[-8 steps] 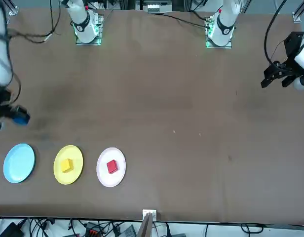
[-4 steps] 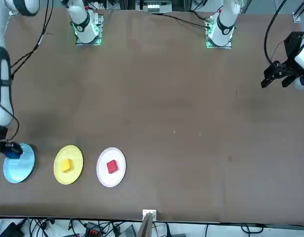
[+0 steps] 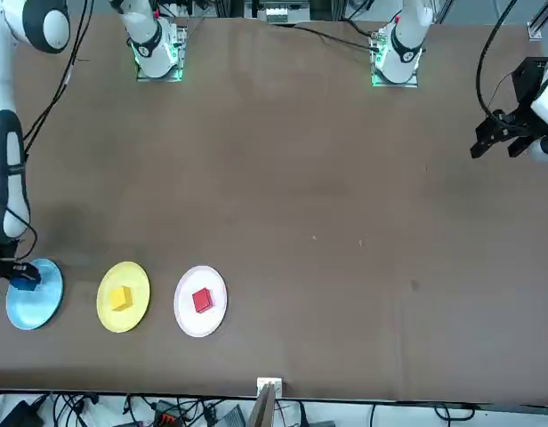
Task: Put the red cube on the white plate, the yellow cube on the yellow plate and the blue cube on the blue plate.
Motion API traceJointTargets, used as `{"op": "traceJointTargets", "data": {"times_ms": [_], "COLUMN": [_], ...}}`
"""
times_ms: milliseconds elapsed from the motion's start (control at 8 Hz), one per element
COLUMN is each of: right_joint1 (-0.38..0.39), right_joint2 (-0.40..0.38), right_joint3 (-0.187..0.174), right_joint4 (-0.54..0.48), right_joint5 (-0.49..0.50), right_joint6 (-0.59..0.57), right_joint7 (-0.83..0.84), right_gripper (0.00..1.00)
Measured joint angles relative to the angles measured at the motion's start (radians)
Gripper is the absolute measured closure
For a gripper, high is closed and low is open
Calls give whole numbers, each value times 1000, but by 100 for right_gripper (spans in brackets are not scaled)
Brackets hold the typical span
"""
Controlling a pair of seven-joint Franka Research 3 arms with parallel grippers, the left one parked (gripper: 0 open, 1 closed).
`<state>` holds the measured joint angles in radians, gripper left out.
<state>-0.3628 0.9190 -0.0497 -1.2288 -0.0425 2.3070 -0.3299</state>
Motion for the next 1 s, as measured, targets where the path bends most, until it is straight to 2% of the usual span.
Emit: {"op": "traceJointTargets", "data": {"times_ms": [125,375,750,1000], "right_joint1": [1,4,17,56], "right_joint2": [8,9,-26,-133], "right_joint3": [3,8,11,14], "right_joint4": [0,2,25,49], "right_joint5": [0,0,0,2], "right_joint6": [2,37,17,-165], "right_joint7": [0,0,0,0], "right_gripper": [30,0,0,0]}}
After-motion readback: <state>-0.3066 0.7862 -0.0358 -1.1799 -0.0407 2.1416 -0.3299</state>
